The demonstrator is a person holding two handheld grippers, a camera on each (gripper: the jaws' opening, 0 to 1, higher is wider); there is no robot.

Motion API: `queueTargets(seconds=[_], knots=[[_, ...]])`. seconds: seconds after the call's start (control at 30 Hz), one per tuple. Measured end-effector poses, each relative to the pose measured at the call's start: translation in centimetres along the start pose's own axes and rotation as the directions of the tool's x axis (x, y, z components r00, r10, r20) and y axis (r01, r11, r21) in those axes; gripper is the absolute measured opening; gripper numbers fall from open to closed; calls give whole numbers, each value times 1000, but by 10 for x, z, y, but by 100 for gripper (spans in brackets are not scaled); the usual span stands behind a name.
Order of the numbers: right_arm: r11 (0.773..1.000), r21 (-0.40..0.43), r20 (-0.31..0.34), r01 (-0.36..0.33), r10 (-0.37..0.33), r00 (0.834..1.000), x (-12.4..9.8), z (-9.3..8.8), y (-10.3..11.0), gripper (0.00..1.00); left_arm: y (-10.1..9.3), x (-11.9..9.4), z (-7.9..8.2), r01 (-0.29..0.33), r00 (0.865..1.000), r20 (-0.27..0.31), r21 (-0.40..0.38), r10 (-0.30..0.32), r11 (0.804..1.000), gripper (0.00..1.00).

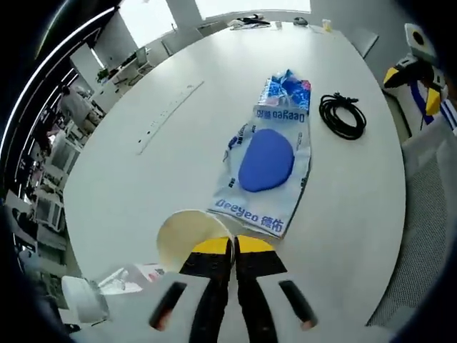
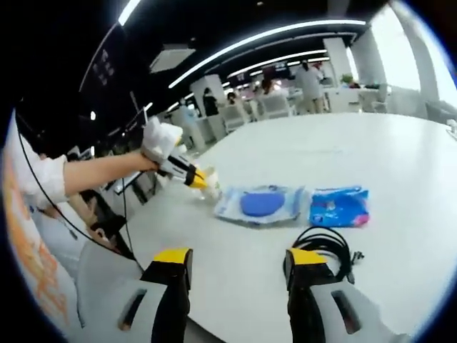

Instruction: Arrange the tabletop items into an orderly group along one side of the table until the central work area is clear of visible clutter.

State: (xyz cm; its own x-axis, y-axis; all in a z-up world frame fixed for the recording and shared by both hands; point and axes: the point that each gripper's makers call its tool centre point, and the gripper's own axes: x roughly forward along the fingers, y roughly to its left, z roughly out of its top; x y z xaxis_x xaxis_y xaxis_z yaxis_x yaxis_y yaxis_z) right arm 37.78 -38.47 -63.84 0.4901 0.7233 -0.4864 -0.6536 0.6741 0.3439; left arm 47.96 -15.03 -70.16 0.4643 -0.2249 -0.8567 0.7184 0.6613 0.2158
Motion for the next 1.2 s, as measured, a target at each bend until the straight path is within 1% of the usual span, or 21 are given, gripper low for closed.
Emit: queueTargets(seconds=[0.13,0.2,0.33,0.5,0.6,0.7,0.73,0.77,0.87,0.93,0.97,1.07,1.13,1.17,1.2], knots=[[1000,6,-4,-8,8,1000,4,0,3,53,-1,4,-5,1,1000,-12,-8,-1,1000,0],[1000,7,-8,-10,11,1000,6,-1,4,53,0,4,-3,-8,1000,-3,-5,8,1000,0],[1000,24,-13,-15,15,1000,7,-3,4,53,0,5,-2,-10,1000,-4,-3,10,1000,0],[999,30,-23,-11,11,1000,8,-6,1,53,1,5,-5,-27,1000,-11,-53,26,998,0],[1000,31,-35,-7,9,999,9,-9,0,53,-2,6,-6,-33,999,-2,-60,33,998,6],[999,39,-34,-8,10,999,10,-9,0,54,-2,6,-8,-49,999,0,-73,49,996,16],[999,40,-34,-9,10,999,10,-9,0,54,-1,5,-8,-65,998,11,-81,66,995,19],[999,40,-33,-8,10,999,10,-9,0,54,0,2,-7,-78,996,25,-85,81,993,19],[999,41,-24,-7,8,1000,10,-7,-1,55,3,-9,-1,-124,988,81,-120,134,985,21],[999,42,-22,-5,6,1000,10,-7,-1,56,4,-19,0,-157,978,111,-154,175,976,22],[999,43,-21,-2,3,1000,10,-7,-2,56,3,-24,1,-167,972,137,-166,191,972,22],[999,50,-25,7,-6,1000,9,-8,-4,59,1,-39,-2,-199,956,175,-201,236,959,25],[998,54,-24,12,-11,1000,9,-9,-7,61,-1,-50,-3,-214,938,214,-255,271,943,27],[998,59,-23,15,-13,1000,9,-9,-8,61,-2,-54,-4,-215,933,224,-281,281,936,28],[998,62,-24,17,-16,1000,8,-10,-9,62,-4,-60,-6,-213,925,242,-308,293,927,30]])
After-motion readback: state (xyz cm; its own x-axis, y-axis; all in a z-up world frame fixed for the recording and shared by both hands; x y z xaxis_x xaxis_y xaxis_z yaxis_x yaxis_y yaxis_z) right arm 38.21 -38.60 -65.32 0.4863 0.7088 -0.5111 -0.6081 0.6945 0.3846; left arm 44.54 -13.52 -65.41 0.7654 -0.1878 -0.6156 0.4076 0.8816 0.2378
